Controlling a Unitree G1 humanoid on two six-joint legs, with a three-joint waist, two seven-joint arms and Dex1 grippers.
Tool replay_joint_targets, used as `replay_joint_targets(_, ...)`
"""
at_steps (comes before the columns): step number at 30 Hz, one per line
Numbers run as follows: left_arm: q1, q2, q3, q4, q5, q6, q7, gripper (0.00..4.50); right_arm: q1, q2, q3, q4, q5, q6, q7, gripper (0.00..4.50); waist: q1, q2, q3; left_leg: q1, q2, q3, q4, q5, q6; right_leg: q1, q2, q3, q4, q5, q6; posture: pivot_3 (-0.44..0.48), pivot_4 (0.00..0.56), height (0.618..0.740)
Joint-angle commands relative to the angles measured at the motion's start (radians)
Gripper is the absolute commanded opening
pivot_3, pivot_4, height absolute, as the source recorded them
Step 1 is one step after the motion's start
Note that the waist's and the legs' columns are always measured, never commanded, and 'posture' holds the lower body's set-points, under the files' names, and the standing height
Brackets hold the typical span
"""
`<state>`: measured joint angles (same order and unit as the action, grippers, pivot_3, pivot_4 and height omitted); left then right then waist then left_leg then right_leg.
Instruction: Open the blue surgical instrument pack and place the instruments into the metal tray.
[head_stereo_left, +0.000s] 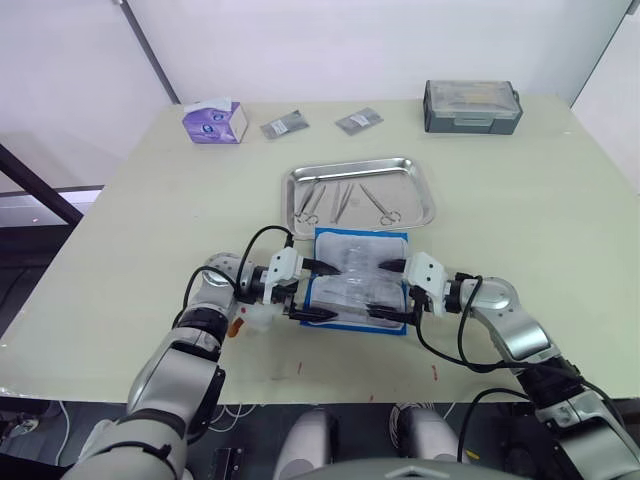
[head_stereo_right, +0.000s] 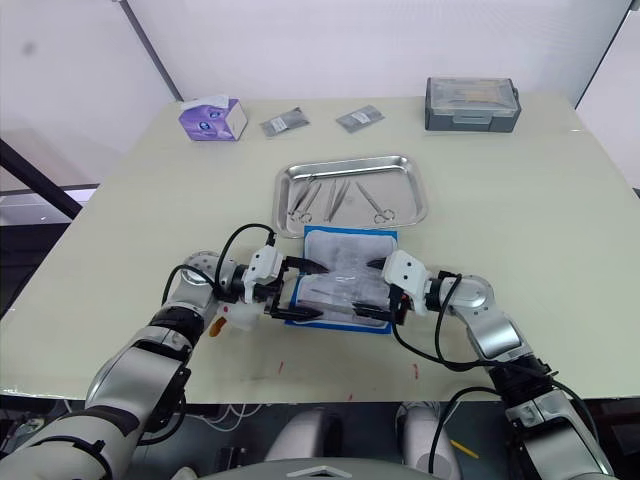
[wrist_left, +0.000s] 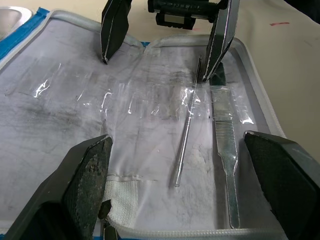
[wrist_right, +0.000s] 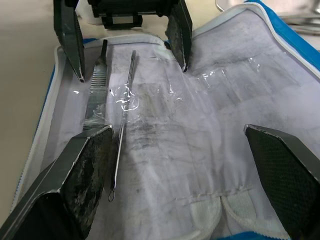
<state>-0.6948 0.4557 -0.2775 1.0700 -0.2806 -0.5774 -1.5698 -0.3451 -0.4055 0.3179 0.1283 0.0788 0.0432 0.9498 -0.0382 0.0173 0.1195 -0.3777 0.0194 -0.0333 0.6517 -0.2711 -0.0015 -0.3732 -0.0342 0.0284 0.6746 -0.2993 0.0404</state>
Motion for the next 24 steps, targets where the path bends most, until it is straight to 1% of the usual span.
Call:
replay_joint_targets(1,0.080,-0.019,-0.084,0.069,0.091,0.018,-0.045,4.50,0.022,-0.010,0.031,0.046,-0.035,-0.008,0.012,3.60,0.000,0.000,0.000,0.000,0.000,0.000,0.000,0.000,0.000,0.000,0.000,0.000,0.000,0.000,0.000,0.000,0.150,0.734)
replay_joint_targets(2,0.079,-0.019,-0.084,0.070,0.092,0.018,-0.045,4.50,0.024,-0.012,0.032,0.053,-0.038,-0.014,0.013,3.25,0.000,-0.001,-0.001,0.000,0.000,0.000,0.000,0.000,0.000,0.000,0.000,0.000,0.000,0.000,0.000,0.000,0.150,0.734)
replay_joint_targets(3,0.080,-0.018,-0.085,0.069,0.092,0.018,-0.045,4.50,0.027,-0.015,0.033,0.057,-0.039,-0.016,0.015,2.76,0.000,-0.001,-0.002,0.000,0.000,0.000,0.000,0.000,0.000,0.000,0.000,0.000,0.000,0.000,0.000,0.000,0.150,0.734)
replay_joint_targets(4,0.080,-0.017,-0.086,0.069,0.092,0.019,-0.045,4.50,0.031,-0.018,0.035,0.063,-0.040,-0.019,0.016,2.39,0.000,-0.001,-0.002,0.000,0.000,0.000,0.000,0.000,0.000,0.000,0.000,0.000,0.000,0.000,0.000,0.000,0.150,0.734)
replay_joint_targets(5,0.080,-0.017,-0.087,0.068,0.092,0.019,-0.045,4.50,0.033,-0.021,0.036,0.067,-0.040,-0.021,0.017,1.86,0.000,-0.002,-0.002,0.000,0.000,0.000,0.000,0.000,0.000,0.000,0.000,0.000,0.000,0.000,0.000,0.000,0.150,0.734)
replay_joint_targets(6,0.080,-0.016,-0.088,0.068,0.092,0.019,-0.045,4.50,0.035,-0.023,0.037,0.071,-0.041,-0.025,0.017,1.65,0.000,-0.002,-0.002,0.001,0.000,0.000,0.000,0.000,0.000,0.001,0.000,0.000,0.000,0.000,0.000,0.000,0.150,0.734)
replay_joint_targets(7,0.080,-0.016,-0.088,0.068,0.092,0.020,-0.045,4.50,0.038,-0.025,0.038,0.073,-0.043,-0.027,0.019,0.98,0.000,-0.002,-0.002,0.002,0.000,0.000,0.000,0.000,0.000,0.003,0.000,0.000,-0.001,0.000,0.000,0.000,0.150,0.734)
replay_joint_targets(8,0.079,-0.016,-0.088,0.069,0.092,0.020,-0.045,4.50,0.039,-0.026,0.039,0.075,-0.044,-0.027,0.020,0.88,0.000,-0.003,-0.002,0.003,0.000,0.000,0.000,0.000,0.000,0.003,0.000,0.000,-0.001,0.000,0.000,0.000,0.150,0.734)
replay_joint_targets(9,0.079,-0.016,-0.088,0.070,0.092,0.020,-0.045,4.50,0.041,-0.028,0.041,0.077,-0.045,-0.030,0.022,0.29,0.000,-0.003,-0.003,0.004,0.000,0.000,0.000,0.000,0.000,0.004,0.000,0.000,-0.001,0.000,0.000,0.000,0.150,0.734)
replay_joint_targets(10,0.078,-0.016,-0.088,0.070,0.092,0.020,-0.045,4.50,0.041,-0.029,0.042,0.078,-0.046,-0.032,0.022,0.09,0.000,-0.004,-0.003,0.004,0.000,0.000,0.000,0.000,0.000,0.005,0.000,0.000,-0.002,0.000,0.000,0.000,0.150,0.734)
replay_joint_targets(12,0.076,-0.016,-0.087,0.072,0.093,0.019,-0.045,4.50,0.041,-0.031,0.043,0.078,-0.047,-0.033,0.022,0.03,0.000,-0.005,-0.003,0.006,0.000,0.000,-0.001,0.000,0.000,0.006,0.000,0.000,-0.002,0.000,0.000,0.000,0.150,0.734)
replay_joint_targets(15,0.072,-0.018,-0.085,0.074,0.094,0.020,-0.045,4.50,0.037,-0.033,0.046,0.080,-0.045,-0.033,0.025,0.03,-0.001,-0.005,-0.002,0.012,0.001,0.000,-0.002,-0.001,0.002,0.013,0.000,-0.001,-0.005,0.000,0.000,0.000,0.150,0.734)
replay_joint_targets(24,0.071,-0.016,-0.082,0.077,0.096,0.018,-0.045,4.50,0.030,-0.045,0.038,0.050,-0.035,-0.028,0.030,0.03,0.000,-0.006,-0.002,0.012,0.001,0.000,-0.002,-0.001,0.002,0.014,0.000,0.000,-0.006,0.000,0.000,0.000,0.150,0.734)
